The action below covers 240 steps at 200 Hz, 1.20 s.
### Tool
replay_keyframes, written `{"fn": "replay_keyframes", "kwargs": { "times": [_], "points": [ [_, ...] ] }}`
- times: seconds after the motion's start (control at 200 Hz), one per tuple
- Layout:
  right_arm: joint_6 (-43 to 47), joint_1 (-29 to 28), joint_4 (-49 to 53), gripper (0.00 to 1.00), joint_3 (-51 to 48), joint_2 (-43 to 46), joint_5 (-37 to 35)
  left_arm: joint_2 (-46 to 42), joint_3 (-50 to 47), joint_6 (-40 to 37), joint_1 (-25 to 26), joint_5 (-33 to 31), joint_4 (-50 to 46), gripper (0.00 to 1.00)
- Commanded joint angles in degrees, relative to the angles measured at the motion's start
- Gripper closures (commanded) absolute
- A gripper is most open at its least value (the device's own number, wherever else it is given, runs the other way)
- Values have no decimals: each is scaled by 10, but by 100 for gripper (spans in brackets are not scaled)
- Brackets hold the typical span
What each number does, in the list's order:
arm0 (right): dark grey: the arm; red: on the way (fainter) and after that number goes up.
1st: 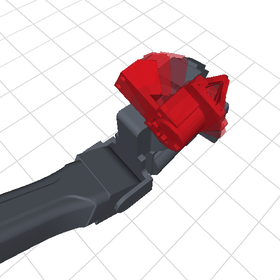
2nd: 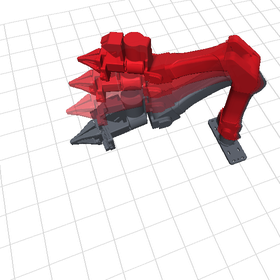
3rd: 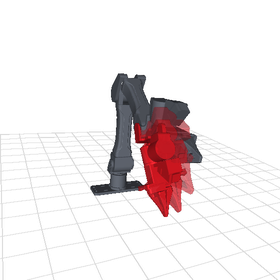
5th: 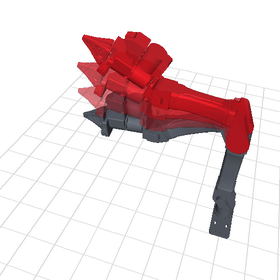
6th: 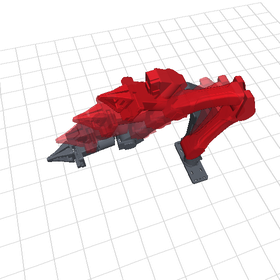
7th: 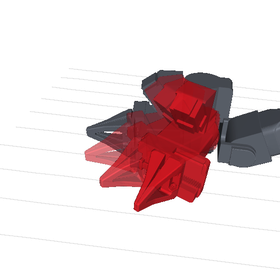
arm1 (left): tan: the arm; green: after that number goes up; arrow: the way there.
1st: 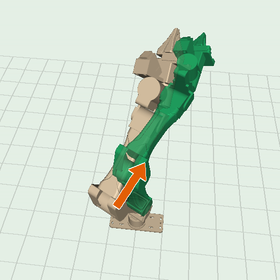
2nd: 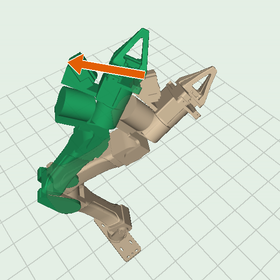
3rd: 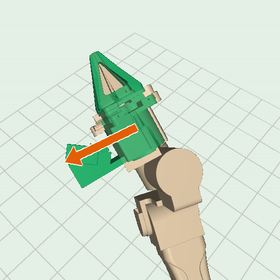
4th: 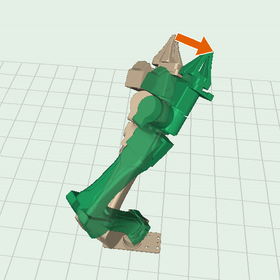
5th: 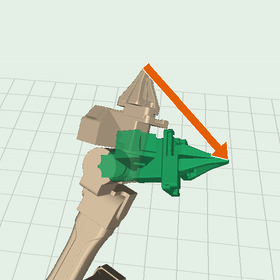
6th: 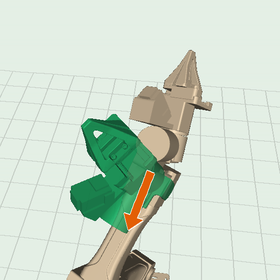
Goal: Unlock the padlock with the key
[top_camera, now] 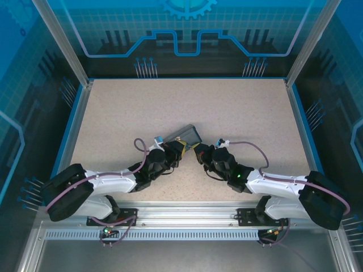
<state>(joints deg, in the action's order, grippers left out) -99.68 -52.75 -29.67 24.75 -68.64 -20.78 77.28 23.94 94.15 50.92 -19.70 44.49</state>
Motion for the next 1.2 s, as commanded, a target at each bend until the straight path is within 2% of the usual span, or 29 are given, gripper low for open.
{"fn": "replay_keyframes", "kwargs": {
  "times": [0.0, 0.3, 0.75, 0.975, 1.196],
  "points": [
    [-29, 6, -17, 100, 16, -5, 7, 12, -3, 2, 9, 9, 23, 100],
    [-82, 6, -32, 100, 7, -22, 18, 25, -2, 4, 15, 10, 44, 100],
    [-78, 22, -86, 100, 28, -91, 75, 43, -9, -3, 20, 26, 43, 100],
    [-92, 32, -61, 100, 21, -98, 89, 63, -42, -74, 18, 40, 80, 100],
    [-127, 41, -63, 100, 18, -117, 101, 87, -42, -217, 4, 124, 104, 100]
  ]
}}
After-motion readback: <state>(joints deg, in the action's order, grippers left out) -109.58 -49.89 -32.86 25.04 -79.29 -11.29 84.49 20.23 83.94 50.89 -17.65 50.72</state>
